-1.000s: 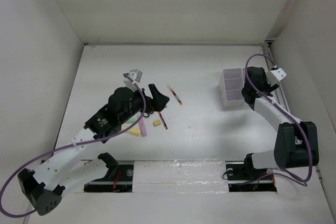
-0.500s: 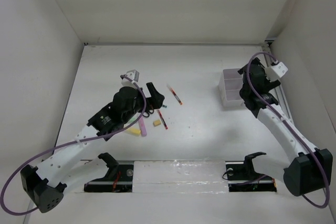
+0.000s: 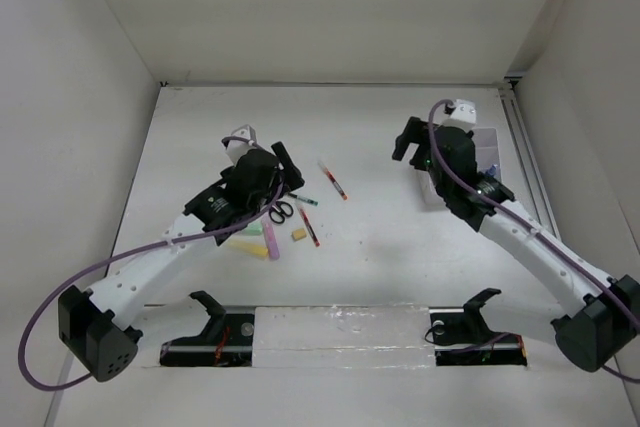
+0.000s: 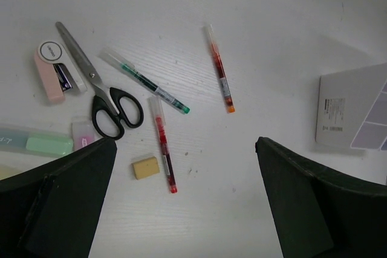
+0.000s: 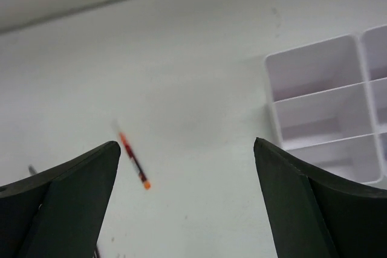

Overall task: Sort the stationery into containers
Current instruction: Pick up the pen from the center of the board.

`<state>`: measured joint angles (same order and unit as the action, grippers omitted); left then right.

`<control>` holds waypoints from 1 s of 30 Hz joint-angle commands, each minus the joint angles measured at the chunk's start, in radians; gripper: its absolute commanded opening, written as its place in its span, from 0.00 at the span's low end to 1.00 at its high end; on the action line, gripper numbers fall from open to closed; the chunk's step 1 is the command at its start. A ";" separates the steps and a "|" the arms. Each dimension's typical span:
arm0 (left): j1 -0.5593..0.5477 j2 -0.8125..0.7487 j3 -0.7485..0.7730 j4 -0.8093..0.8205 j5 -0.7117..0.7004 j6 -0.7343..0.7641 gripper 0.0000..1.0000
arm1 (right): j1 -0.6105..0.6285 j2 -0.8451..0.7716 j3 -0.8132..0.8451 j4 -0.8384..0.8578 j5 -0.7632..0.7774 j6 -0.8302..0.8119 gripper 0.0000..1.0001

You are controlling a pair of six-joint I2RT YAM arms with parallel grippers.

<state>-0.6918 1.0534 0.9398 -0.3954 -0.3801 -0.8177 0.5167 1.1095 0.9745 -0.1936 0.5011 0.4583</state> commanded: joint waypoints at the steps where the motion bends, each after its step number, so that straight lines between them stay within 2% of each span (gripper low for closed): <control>1: 0.003 0.029 0.074 -0.023 -0.065 -0.070 1.00 | 0.080 0.042 0.046 -0.047 -0.066 -0.064 0.98; 4: 0.003 0.103 0.126 -0.014 -0.045 -0.070 1.00 | 0.120 0.030 0.043 -0.069 -0.045 -0.043 0.96; 6: 0.003 0.166 0.157 -0.030 -0.045 -0.084 1.00 | 0.120 0.009 0.017 -0.006 -0.167 -0.076 0.96; 7: 0.003 0.184 0.183 -0.030 -0.045 -0.084 1.00 | 0.120 0.009 0.029 -0.006 -0.177 -0.076 0.95; 9: 0.003 0.244 0.211 -0.020 -0.034 -0.074 1.00 | 0.147 -0.006 0.053 -0.085 -0.097 -0.037 0.95; 11: 0.003 0.298 0.278 -0.042 -0.023 -0.060 1.00 | 0.157 -0.049 0.053 -0.086 -0.105 -0.068 0.94; 13: 0.003 0.356 0.326 -0.103 -0.072 -0.107 1.00 | 0.142 -0.059 0.038 -0.053 -0.219 -0.121 0.94; 15: 0.017 0.356 0.335 -0.129 -0.097 -0.161 1.00 | 0.115 0.047 0.117 -0.094 -0.297 -0.186 0.94; 17: 0.104 0.346 0.312 -0.119 -0.056 -0.184 1.00 | 0.105 0.216 0.235 -0.237 -0.363 -0.223 0.94; 19: 0.138 0.321 0.289 -0.102 -0.005 -0.173 1.00 | 0.105 0.315 0.294 -0.250 -0.415 -0.253 0.91; 21: 0.257 0.298 0.269 -0.080 0.055 -0.132 1.00 | 0.105 0.437 0.364 -0.259 -0.431 -0.273 0.91; 22: 0.258 0.298 0.257 -0.080 0.067 -0.132 1.00 | 0.105 0.475 0.381 -0.259 -0.446 -0.282 0.91; 23: 0.308 0.283 0.257 -0.092 0.076 -0.109 1.00 | 0.105 0.513 0.401 -0.241 -0.466 -0.296 0.91; 27: 0.412 0.211 0.171 -0.059 0.156 -0.023 1.00 | 0.105 0.740 0.579 -0.328 -0.440 -0.305 0.88; 30: 0.425 0.166 0.136 -0.059 0.181 0.043 1.00 | 0.130 0.881 0.679 -0.357 -0.380 -0.305 0.86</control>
<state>-0.2707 1.2839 1.0981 -0.4690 -0.2642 -0.8669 0.6273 1.9423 1.5600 -0.4953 0.0826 0.1787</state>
